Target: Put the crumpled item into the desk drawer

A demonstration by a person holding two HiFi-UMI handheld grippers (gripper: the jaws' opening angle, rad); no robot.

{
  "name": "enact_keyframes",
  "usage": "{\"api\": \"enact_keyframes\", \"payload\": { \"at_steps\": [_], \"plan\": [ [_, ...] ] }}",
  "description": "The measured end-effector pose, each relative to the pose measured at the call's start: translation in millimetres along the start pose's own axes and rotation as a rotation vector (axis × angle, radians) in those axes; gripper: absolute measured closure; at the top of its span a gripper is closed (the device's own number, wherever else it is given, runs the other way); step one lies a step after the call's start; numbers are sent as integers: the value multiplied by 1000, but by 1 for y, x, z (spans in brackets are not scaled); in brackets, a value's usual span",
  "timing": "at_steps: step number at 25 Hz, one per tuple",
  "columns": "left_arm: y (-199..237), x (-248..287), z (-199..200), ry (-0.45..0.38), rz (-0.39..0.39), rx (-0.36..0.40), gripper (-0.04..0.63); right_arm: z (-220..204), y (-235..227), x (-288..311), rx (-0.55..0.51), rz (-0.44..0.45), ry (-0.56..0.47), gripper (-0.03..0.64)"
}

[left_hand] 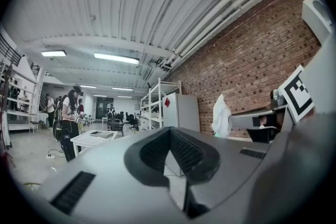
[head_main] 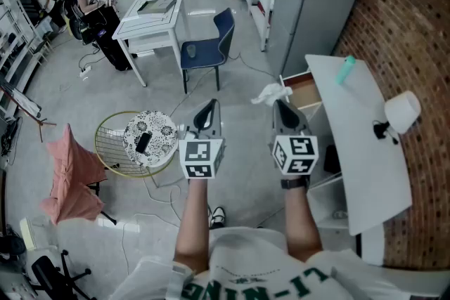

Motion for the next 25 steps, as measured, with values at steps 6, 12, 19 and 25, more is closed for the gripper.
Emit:
{"api": "enact_keyframes", "payload": {
  "at_steps": [6, 12, 19, 25],
  "plan": [
    [8, 4, 0, 10, -13, 13, 598, -2, 11, 3, 10, 8, 11, 615],
    [24, -1, -12, 14, -7, 1, 598, -8, 29, 12, 8, 15, 15, 615],
    [50, -2, -20, 20, -13, 0, 598, -3, 49, 22, 54, 19, -16, 615],
    [72, 6, -21, 18, -44, 6, 598, -2, 66, 38, 60, -3, -5, 615]
  ]
}}
Point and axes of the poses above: the fingertips, and each gripper's own axes: x forward along the fingers, y to its left, z out of its top, the point moved 5 cm from there along -x, backward along the fingers, and after that the axes turned 13 degrees about -z, right-handed, at the moved point
